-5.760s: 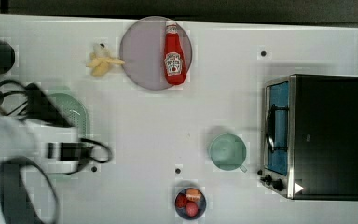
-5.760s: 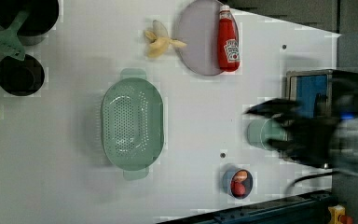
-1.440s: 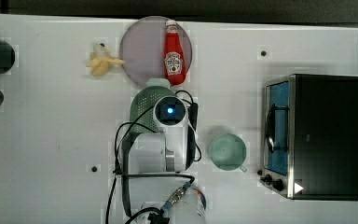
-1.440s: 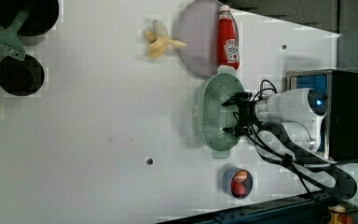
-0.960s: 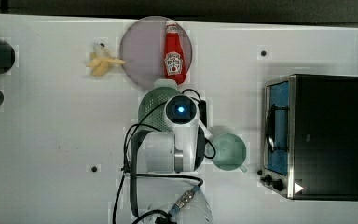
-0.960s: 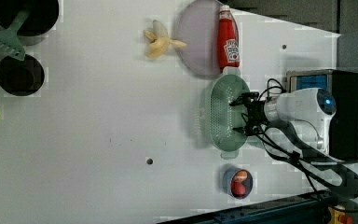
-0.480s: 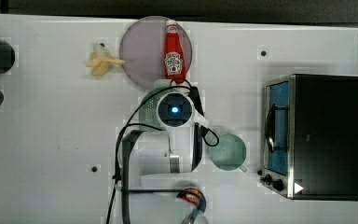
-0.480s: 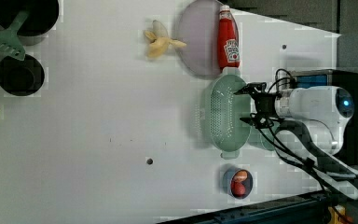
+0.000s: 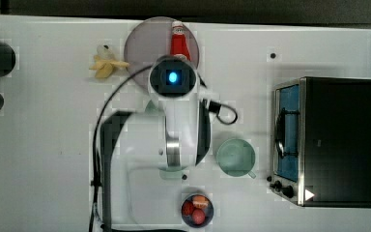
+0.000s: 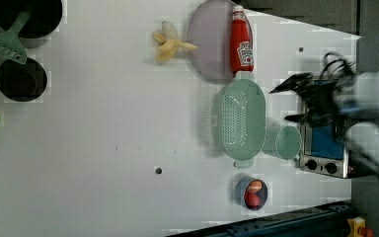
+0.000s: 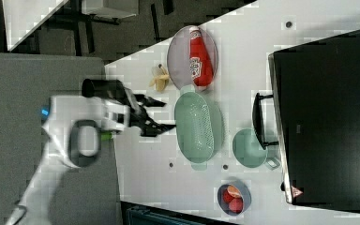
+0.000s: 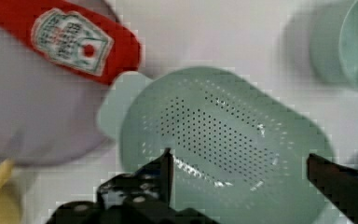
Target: Drag strainer left to right.
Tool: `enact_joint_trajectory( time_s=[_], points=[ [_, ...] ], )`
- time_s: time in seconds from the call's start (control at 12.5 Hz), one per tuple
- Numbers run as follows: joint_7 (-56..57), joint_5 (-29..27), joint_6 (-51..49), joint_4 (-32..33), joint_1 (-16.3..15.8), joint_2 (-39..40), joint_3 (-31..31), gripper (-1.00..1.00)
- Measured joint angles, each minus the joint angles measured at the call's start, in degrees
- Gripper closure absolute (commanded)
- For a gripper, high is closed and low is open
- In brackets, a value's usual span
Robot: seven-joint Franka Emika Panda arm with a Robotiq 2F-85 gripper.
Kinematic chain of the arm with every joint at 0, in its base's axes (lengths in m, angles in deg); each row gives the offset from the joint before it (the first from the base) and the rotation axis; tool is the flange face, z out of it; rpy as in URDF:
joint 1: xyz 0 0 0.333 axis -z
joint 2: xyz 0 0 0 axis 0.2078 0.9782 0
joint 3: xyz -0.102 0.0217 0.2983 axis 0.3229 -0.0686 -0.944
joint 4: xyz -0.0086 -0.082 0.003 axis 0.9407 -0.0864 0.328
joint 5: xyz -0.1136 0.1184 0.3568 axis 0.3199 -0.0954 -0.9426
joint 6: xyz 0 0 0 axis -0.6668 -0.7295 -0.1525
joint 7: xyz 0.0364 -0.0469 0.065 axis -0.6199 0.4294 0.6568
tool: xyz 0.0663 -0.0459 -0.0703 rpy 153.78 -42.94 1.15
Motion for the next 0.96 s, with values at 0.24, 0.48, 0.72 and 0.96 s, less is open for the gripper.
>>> enact_joint_trajectory(
  time_s=[0.24, 0.48, 0.72, 0.96],
  points=[
    [12.45, 1.0, -8.91, -12.7, 0.27, -0.13, 1.72, -1.0],
    [20.13, 2.06, -16.88, -23.22, 0.25, -1.25, 4.38, -1.0],
    [22.03, 3.43, -24.53, -25.74, 0.21, -6.24, 4.93, -1.0],
    [22.81, 1.36, -27.29, -27.75, 0.13, -8.09, 5.7, -1.0]
  ],
)
